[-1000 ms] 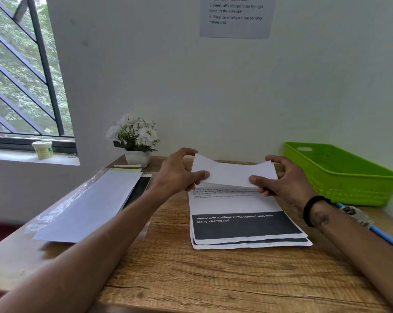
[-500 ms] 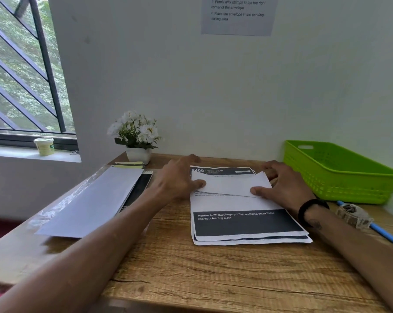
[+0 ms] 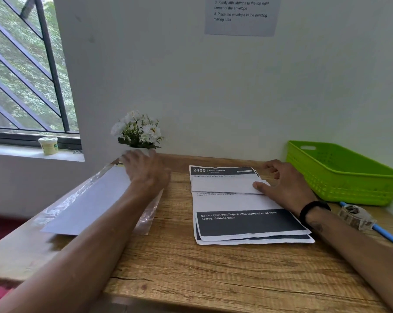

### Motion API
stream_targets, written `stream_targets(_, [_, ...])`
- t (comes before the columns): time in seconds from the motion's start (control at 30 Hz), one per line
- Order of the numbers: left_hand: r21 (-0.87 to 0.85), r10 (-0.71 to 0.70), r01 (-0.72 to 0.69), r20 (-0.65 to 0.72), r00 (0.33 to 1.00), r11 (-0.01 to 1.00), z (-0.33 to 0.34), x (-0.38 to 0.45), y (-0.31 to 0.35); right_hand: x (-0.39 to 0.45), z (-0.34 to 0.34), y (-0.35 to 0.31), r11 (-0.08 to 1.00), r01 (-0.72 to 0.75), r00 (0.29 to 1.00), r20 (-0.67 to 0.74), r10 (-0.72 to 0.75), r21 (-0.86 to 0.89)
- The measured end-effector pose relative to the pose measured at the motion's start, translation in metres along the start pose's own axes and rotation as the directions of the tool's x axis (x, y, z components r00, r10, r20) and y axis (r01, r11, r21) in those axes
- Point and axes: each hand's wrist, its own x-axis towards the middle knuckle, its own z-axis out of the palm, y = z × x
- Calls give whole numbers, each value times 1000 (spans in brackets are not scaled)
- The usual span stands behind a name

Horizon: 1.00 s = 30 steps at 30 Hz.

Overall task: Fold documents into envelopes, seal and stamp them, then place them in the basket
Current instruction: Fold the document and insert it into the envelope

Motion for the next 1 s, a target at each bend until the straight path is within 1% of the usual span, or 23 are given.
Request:
stream_targets(0.1, [-21,-138,145,203,969,989,7,8,-13,-1,0,-2,1000,17,1000,-8,-17,10])
stream_targets(0.17, [-22,-168,179,258,951,984,7,10,-13,-2,2,-3,999,28,1000,-5,-28,20])
stream_targets(0.23, [-3,-130,134,228,965,991,7,9,-10,-1,3,-3,999,28,1000,5,-29,38])
stream_targets(0.3, [8,-61,61,183,981,998,5,9,-8,-2,3,-3,998,29,1000,8,-29,55])
stream_targets(0.37, [15,-34,32,164,986,999,4,11,-9,-2,3,-1,998,32,999,9,-33,61])
stream_targets(0.4, [27,-48,44,162,986,999,3,13,-11,-3,3,-1,997,35,999,11,-36,66])
stream_targets(0.47, [38,-121,117,177,977,992,4,16,-15,-3,2,-1,996,46,999,14,-47,70])
stream_targets(0.53, [11,-180,182,219,959,983,5,17,-19,-3,3,-2,996,51,998,20,-52,67])
stream_targets(0.57, [-1,-184,189,230,956,982,5,18,-20,-2,3,-2,997,52,998,23,-53,66])
stream_targets(0.7, [-20,-135,143,222,966,990,3,19,-22,-3,4,-1,996,47,998,24,-49,74])
stream_targets(0.83, [-29,-121,132,234,965,991,-2,15,-23,-2,4,1,997,42,999,18,-43,70])
stream_targets(1.0, [-56,-87,98,172,981,994,-8,10,-19,-2,5,0,997,44,999,12,-45,64])
